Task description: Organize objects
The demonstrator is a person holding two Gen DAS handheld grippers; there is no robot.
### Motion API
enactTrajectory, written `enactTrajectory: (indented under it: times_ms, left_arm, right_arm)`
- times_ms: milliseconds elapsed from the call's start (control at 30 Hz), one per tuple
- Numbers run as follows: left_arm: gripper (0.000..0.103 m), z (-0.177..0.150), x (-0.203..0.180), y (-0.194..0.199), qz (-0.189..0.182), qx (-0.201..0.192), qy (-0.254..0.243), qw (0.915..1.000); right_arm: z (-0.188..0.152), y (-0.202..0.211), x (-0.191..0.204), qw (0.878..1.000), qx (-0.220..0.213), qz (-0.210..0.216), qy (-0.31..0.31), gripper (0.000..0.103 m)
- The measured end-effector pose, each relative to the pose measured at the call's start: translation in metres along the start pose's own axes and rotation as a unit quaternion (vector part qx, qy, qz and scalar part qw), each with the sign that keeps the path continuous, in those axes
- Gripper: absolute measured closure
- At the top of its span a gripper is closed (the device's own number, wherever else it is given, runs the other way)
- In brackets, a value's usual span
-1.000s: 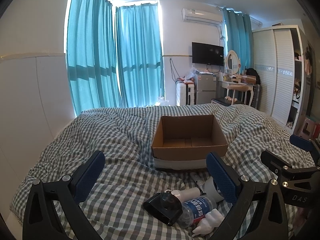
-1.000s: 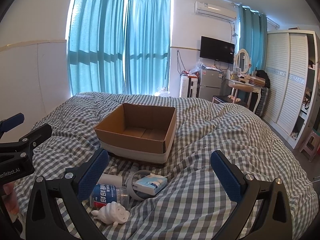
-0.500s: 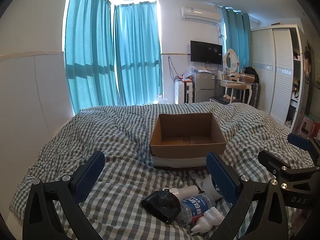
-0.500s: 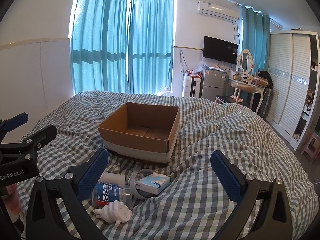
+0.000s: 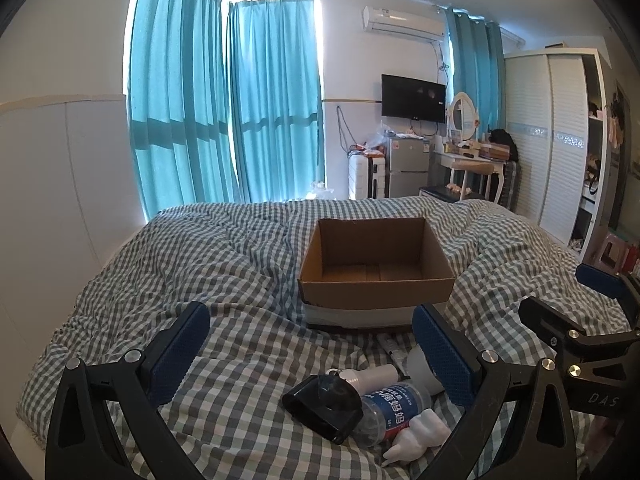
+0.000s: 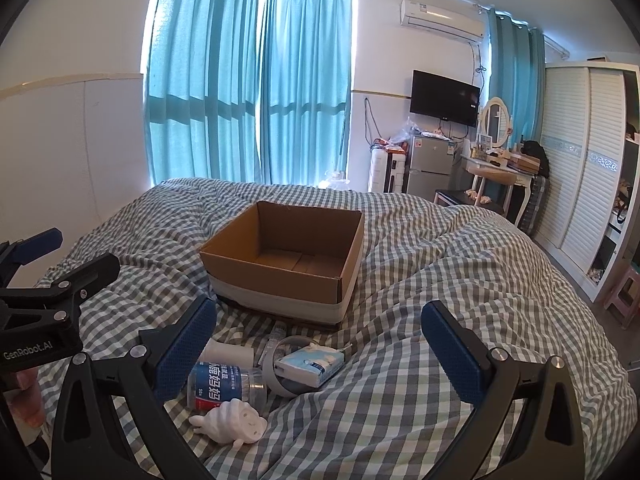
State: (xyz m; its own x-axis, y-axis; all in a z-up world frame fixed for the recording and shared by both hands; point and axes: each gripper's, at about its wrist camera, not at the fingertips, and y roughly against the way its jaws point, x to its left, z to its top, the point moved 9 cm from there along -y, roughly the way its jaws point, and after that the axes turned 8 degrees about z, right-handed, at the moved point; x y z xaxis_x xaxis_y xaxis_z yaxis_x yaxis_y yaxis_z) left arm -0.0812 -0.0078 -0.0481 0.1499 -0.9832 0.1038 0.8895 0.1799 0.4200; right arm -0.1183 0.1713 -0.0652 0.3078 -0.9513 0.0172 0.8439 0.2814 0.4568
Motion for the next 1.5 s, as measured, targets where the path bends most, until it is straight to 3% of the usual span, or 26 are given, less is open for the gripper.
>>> enactTrajectory:
  times_ms: [200, 500, 733, 1000, 1200, 1333, 1400, 1500]
  left_arm:
    - [0.0, -0.006, -0.001, -0.006, 0.0, 0.009, -0.005, 0.9999]
    - [0.0, -0.028, 0.003, -0.03, -0.002, 0.056, -0.007, 0.9984]
    - [0.0, -0.061, -0.003, -0.058, -0.007, 0.112, -0.031, 0.9932]
    - [0.0, -0.1, -0.027, -0.084, -0.031, 0.171, -0.075, 0.9818]
    - [0.0, -0.118, -0.026, -0.096, -0.051, 0.215, -0.065, 0.9731]
    - [0.0, -0.12, -0.024, -0.1, -0.062, 0.222, -0.053, 0.9717]
    - [0.001, -0.12, -0.025, -0.099, -0.065, 0.221, -0.055, 0.9716]
    - [0.011, -0.12, -0.026, -0.096, -0.081, 0.222, -0.051, 0.9703]
  right_arm:
    - [-0.001, -0.002, 0.0, 1.0, 0.003, 0.002, 0.003, 0.0]
    - [-0.011, -0.022, -0.005, 1.0, 0.024, 0.008, -0.003, 0.0]
    - [-0.034, -0.052, -0.013, 0.998, 0.066, 0.013, -0.008, 0.001]
    - [-0.067, -0.093, -0.016, 0.991, 0.131, 0.011, -0.003, 0.002]
    - [-0.095, -0.124, -0.016, 0.981, 0.195, 0.023, -0.005, 0.021]
    - [-0.101, -0.137, -0.006, 0.976, 0.215, 0.04, 0.008, 0.025]
    - [-0.106, -0.143, -0.001, 0.972, 0.23, 0.045, 0.015, 0.038]
    - [-0.11, -0.145, 0.001, 0.97, 0.237, 0.051, 0.016, 0.041]
